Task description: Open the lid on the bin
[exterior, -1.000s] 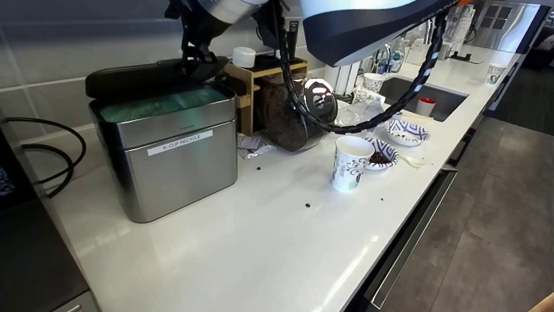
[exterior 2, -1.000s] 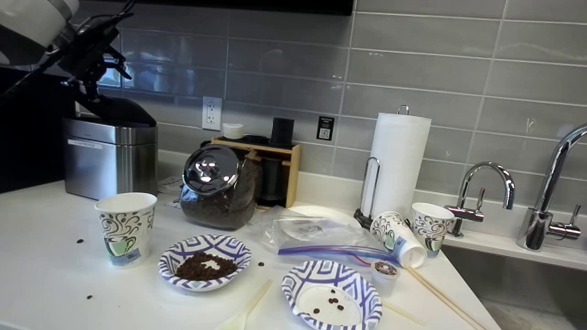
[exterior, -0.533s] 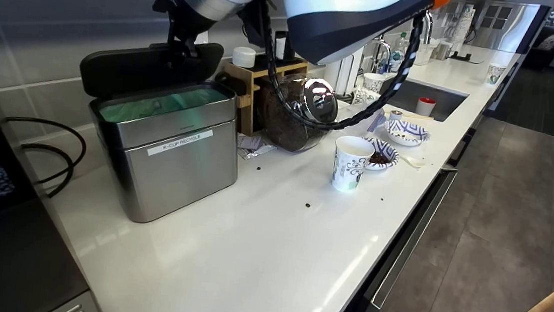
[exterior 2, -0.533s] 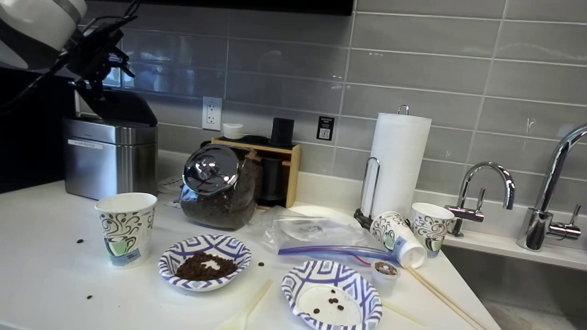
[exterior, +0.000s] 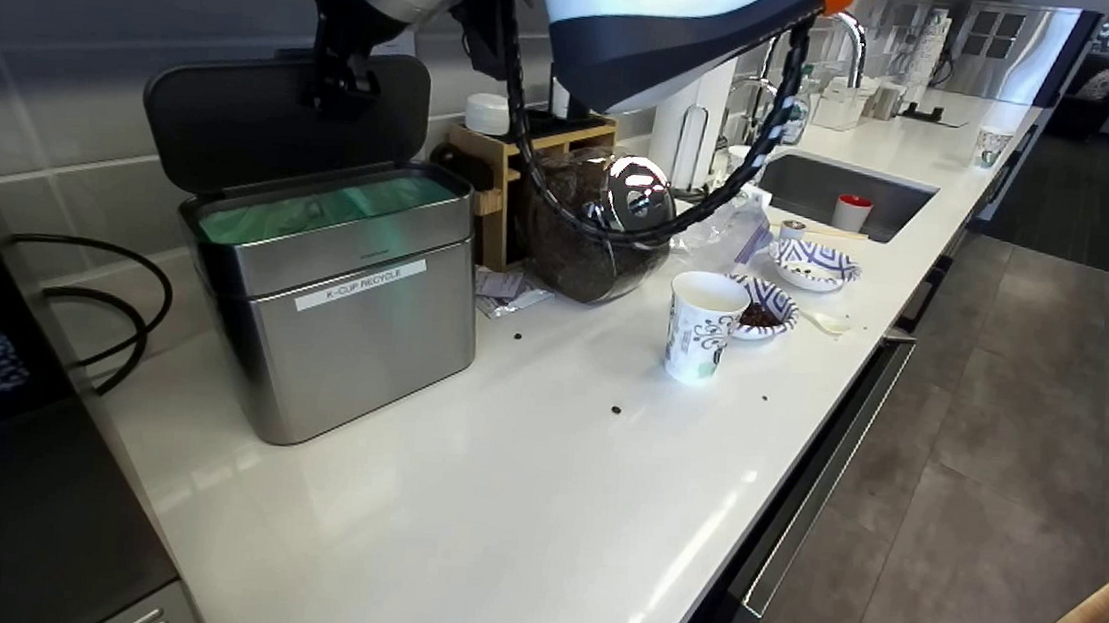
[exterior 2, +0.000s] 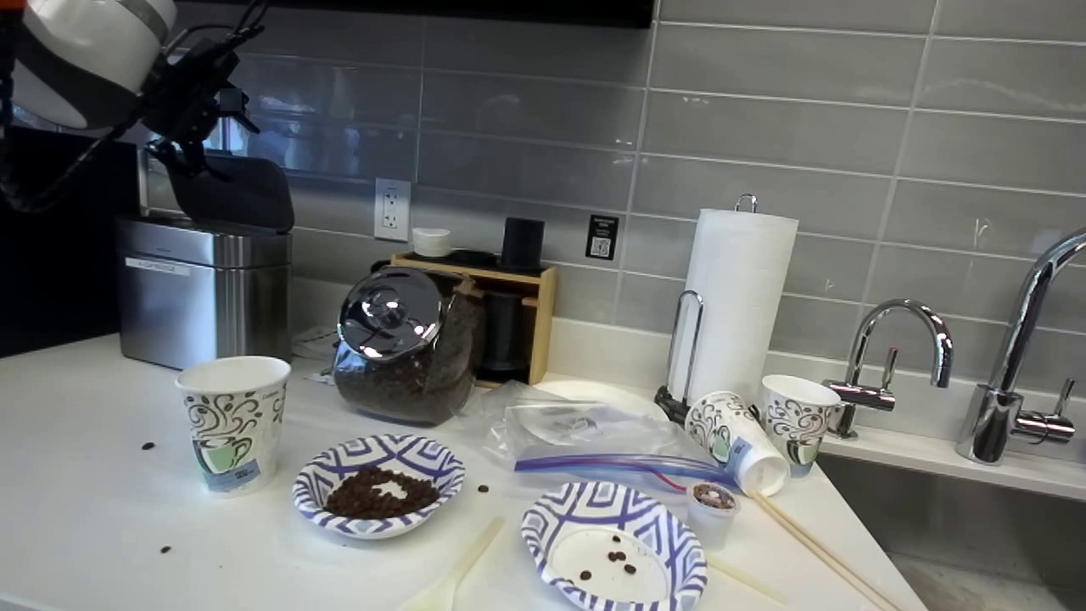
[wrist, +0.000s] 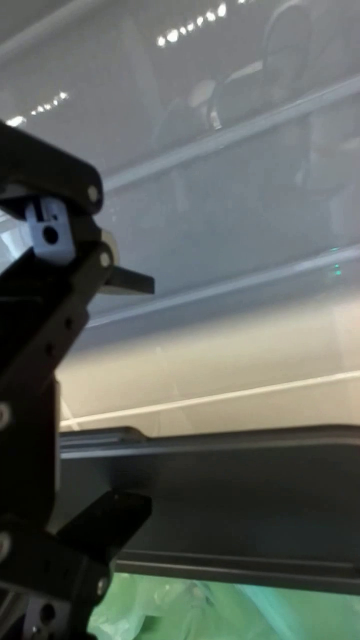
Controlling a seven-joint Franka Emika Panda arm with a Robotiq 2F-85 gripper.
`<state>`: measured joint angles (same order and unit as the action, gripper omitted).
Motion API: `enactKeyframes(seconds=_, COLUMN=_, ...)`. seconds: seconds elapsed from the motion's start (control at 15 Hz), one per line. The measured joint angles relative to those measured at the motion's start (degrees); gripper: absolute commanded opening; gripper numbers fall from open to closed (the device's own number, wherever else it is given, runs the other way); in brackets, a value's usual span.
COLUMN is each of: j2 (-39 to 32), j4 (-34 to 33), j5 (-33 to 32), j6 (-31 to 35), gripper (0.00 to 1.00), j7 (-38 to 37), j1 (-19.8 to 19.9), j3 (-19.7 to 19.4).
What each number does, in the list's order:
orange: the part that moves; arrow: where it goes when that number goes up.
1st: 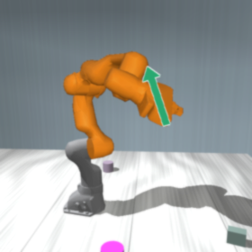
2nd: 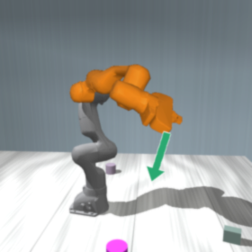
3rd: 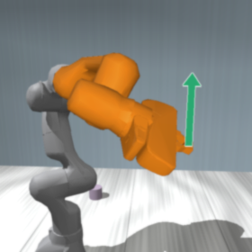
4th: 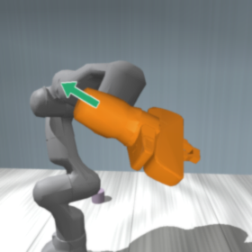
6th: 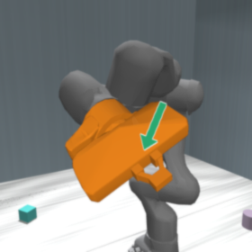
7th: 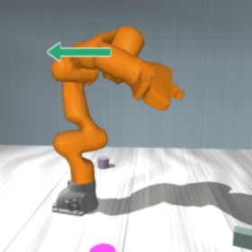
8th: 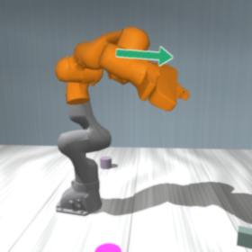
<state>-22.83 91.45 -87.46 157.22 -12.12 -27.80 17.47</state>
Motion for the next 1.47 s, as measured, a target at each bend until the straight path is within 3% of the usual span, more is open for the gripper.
enactKeyframes(seconds=0.8, j2=-4.9, j4=-7.0, j5=-3.3, j6=0.0, gripper=1.00, j7=-2.6, j1=-0.6, j3=0.0)
enactKeyframes(seconds=1.47, j2=-6.4, j4=-8.9, j5=-3.4, j6=0.0, gripper=1.00, j7=-2.7, j1=-0.7, j3=0.0)
